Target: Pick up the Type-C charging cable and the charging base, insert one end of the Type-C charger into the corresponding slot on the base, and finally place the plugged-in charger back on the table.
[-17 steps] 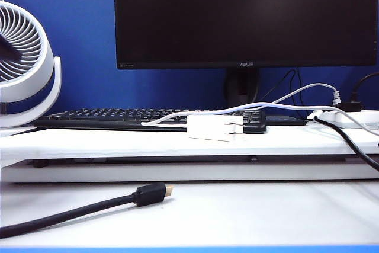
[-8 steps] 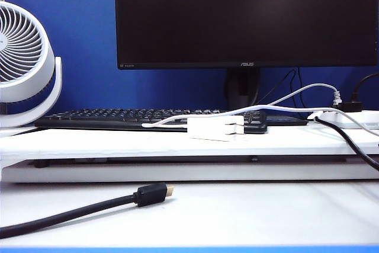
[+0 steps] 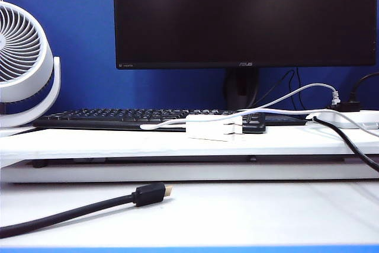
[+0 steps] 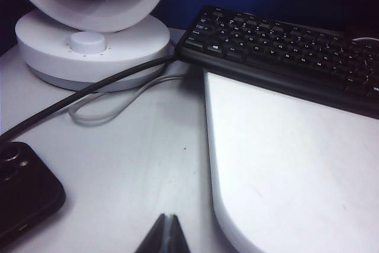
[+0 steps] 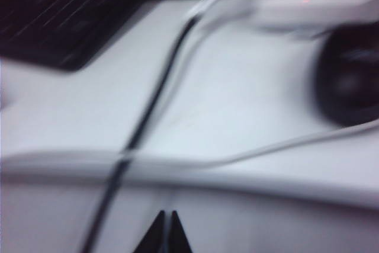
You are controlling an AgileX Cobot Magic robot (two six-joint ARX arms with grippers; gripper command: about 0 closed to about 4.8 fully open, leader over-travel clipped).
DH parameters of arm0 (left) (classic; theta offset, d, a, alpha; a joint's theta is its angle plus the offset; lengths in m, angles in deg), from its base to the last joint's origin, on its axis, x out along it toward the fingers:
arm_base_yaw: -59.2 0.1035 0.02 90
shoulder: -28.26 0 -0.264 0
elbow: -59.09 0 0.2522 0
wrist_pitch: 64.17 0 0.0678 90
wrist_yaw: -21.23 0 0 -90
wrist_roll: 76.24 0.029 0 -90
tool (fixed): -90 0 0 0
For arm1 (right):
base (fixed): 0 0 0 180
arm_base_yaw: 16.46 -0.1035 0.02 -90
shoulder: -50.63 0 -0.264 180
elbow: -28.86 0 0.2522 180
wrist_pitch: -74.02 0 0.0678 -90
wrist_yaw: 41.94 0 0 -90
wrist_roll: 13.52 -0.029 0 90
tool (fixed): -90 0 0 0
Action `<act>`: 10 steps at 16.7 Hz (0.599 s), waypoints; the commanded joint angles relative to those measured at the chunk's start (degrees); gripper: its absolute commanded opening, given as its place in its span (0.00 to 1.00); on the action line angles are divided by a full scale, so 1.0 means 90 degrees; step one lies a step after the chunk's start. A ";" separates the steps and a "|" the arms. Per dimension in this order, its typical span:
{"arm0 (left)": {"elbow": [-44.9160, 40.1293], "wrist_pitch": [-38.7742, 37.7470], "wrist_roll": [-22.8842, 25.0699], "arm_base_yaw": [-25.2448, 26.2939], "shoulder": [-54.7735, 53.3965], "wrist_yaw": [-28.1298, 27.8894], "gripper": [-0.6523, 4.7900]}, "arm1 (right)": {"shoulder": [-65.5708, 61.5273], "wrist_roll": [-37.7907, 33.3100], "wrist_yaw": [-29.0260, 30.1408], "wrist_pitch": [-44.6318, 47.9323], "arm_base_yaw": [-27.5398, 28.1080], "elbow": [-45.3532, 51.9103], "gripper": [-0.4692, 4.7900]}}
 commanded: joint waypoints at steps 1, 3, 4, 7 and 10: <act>-0.0012 -0.0061 -0.0012 0.0012 0.0010 0.0019 0.11 | 0.0697 0.0634 -0.0012 0.0092 0.0517 0.0202 0.08; -0.0012 -0.0061 -0.0012 0.0012 0.0010 0.0017 0.11 | 0.1098 0.1287 0.0267 -0.0238 0.1076 0.0197 0.08; -0.0012 -0.0061 -0.0012 0.0012 0.0010 0.0017 0.11 | 0.1098 0.1282 0.0335 -0.0250 0.1173 0.0197 0.08; -0.0012 -0.0058 -0.0012 0.0012 0.0010 0.0022 0.11 | 0.1098 0.0981 0.1161 -0.0333 0.1613 0.0197 0.08; -0.0012 -0.0061 -0.0012 0.0012 0.0010 0.0019 0.11 | 0.1098 0.0925 0.1100 -0.0328 0.2006 0.0197 0.08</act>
